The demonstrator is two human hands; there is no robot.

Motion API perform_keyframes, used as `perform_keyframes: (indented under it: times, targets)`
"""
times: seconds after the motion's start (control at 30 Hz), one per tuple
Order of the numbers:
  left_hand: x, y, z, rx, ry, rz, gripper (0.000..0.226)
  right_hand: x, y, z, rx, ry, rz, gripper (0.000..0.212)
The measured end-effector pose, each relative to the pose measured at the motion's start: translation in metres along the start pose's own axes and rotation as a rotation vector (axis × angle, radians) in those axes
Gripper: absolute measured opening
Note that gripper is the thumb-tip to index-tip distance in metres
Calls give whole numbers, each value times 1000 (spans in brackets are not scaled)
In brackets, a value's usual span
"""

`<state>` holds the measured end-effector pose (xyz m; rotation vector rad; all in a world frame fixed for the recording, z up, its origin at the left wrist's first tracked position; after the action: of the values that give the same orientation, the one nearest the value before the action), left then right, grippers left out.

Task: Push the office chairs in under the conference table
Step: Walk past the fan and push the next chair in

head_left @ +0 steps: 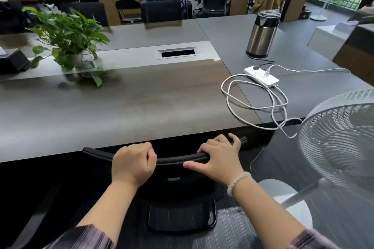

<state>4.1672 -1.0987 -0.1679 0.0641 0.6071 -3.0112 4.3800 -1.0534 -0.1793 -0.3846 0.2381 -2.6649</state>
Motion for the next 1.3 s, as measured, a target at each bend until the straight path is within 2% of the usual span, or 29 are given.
perform_keyframes:
  times: [0.1,0.23,0.5,0.6,0.77,0.97,1.07,1.3]
  targets:
    - [-11,5,-6,12,14,6,29,-11,3,-1,-12,-15,-9,74]
    - [-30,7,-15,50,25,19,29,-33,2,0,2,-58,-9,87]
    - [-33,1,-15,65,34,-11,28,-40,-1,0,-1,-76,-15,75]
    - [-31,0,-16,50,42,-8,28,-40,-2,0,0,-85,-8,79]
    - [-31,-3,-18,23,64,-8,28,-42,-4,-2,-141,-80,1,62]
    - [-31,-8,-20,-21,87,10,28,-45,-12,-4,-236,-70,20,61]
    - [-34,-12,-21,-41,97,2,28,-50,-17,-3,-223,-72,25,67]
    - [-35,-9,-25,-37,79,-45,27,-48,-12,-4,-180,-34,41,62]
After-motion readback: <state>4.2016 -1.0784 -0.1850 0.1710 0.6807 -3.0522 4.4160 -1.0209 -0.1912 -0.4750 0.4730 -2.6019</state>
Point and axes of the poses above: each hand's wrist, its own y-axis away from the middle knuckle, its own z-axis out of the back of the hand, x = y × z, the point moved 4 cm from there along -y, towards the middle knuckle, and after that the axes turned 1 degree about -z, right-handed, at the moved point
